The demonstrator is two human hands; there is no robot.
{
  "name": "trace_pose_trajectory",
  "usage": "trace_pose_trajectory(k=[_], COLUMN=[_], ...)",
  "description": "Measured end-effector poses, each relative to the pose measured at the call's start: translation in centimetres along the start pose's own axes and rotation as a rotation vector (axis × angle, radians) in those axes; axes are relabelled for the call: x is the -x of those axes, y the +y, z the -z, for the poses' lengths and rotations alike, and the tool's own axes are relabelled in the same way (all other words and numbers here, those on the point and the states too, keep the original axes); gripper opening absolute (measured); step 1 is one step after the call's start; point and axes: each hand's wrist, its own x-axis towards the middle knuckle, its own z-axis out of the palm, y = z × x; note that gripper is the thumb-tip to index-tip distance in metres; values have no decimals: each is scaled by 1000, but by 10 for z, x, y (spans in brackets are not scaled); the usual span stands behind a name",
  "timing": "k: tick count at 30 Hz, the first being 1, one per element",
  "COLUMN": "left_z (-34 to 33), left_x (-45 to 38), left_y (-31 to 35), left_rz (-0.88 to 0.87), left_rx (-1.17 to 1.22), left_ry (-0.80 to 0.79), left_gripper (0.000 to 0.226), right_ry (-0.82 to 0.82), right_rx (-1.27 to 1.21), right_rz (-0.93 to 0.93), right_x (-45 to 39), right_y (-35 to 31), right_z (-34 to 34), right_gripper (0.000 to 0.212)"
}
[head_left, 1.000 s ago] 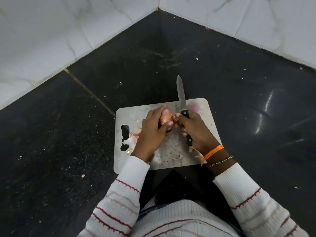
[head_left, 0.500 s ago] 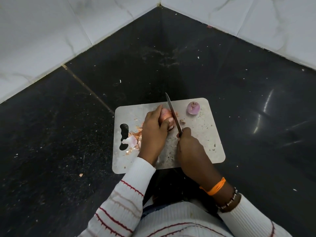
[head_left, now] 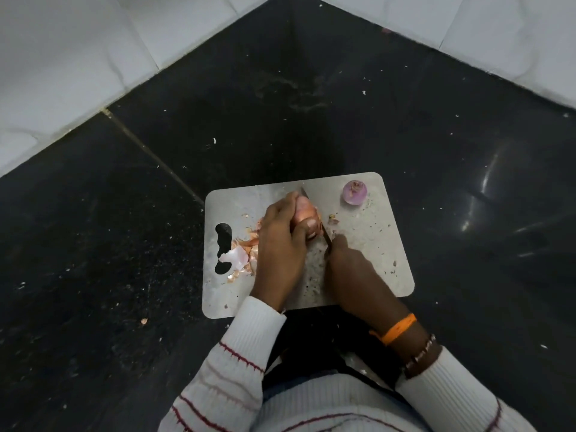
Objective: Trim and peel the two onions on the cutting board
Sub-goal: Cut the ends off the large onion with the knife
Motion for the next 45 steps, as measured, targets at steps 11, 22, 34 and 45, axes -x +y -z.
trace_pose_trajectory(k=[11,22,34,45], left_z=[2,1,13,17], left_x=[0,0,2,-1], left_y=[3,3,7,-3], left_rz=[40,41,107,-37], left_rx=[47,3,71,-164], left_ry=[24,17,136,92], left_gripper=[49,49,40,43], right_ry=[138,106,257,382], right_rx=[-78,9,-381,-572], right_rz=[142,-1,162,203], right_x=[6,-17,-25,-46], right_y=[-8,-6,8,-1], right_z=[0,-6,14,10], right_gripper=[40,57,22,11])
